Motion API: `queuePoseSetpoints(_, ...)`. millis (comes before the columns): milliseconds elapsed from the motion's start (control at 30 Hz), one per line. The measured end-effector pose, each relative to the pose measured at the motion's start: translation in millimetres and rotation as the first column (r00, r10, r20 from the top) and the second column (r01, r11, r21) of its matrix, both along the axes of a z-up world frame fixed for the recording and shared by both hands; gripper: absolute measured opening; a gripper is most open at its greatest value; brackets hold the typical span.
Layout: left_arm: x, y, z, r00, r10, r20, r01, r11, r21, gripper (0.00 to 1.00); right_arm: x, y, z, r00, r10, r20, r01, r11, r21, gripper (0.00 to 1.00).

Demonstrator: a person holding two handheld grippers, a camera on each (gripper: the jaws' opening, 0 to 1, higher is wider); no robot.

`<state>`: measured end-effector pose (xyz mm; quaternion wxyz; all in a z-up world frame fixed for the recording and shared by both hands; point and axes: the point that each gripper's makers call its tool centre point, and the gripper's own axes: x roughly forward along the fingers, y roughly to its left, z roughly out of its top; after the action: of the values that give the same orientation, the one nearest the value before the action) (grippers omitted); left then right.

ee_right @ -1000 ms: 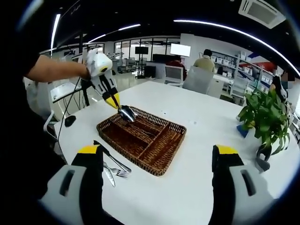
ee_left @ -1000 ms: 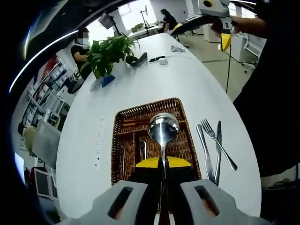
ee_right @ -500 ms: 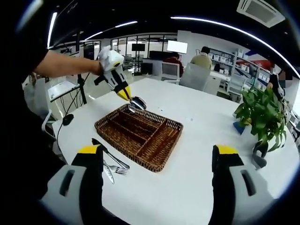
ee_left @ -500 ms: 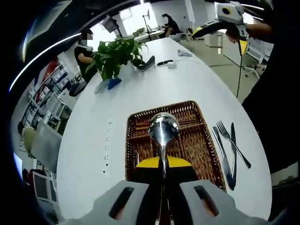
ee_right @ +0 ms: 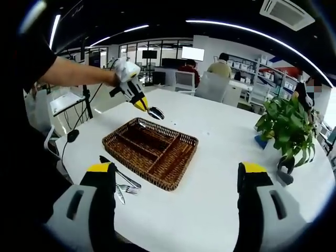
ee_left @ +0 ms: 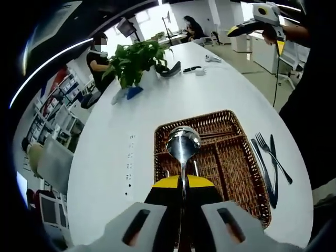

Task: Arrange the knives, forks, and spoons in their matching storage slots by inserting each utensil handle-first until every utensil is classified and aligned in the correct compartment

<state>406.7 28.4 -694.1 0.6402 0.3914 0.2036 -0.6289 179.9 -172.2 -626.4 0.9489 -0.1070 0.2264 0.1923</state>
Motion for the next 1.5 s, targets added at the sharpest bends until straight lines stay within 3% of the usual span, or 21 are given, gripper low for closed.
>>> queuePoseSetpoints(267, 23.6, 0, 7.0, 1.000, 0.020, 0.012, -0.020, 1.000, -0.009, 0.00, 3, 1, 2.1, 1.000, -0.003, 0.008, 0.003, 1.000, 0.008, 1.00)
queuePoseSetpoints(567, 30.1, -5, 2.7, 0.999, 0.020, 0.029, -0.020, 1.000, -0.015, 0.00, 3, -6, 2.0, 1.000, -0.018, 0.004, 0.018, 1.000, 0.024, 1.00)
queuePoseSetpoints(967, 34.1, -15, -30.7, 1.000, 0.022, 0.008, -0.022, 1.000, -0.015, 0.00, -4, -19, -5.6, 0.999, -0.044, -0.023, 0.044, 0.999, 0.008, 1.00)
queuePoseSetpoints(1500, 47.1, -6, -74.5, 0.997, 0.067, -0.034, -0.067, 0.998, 0.003, 0.00, -9, -25, -21.6, 0.995, -0.060, -0.080, 0.059, 0.998, -0.010, 1.00)
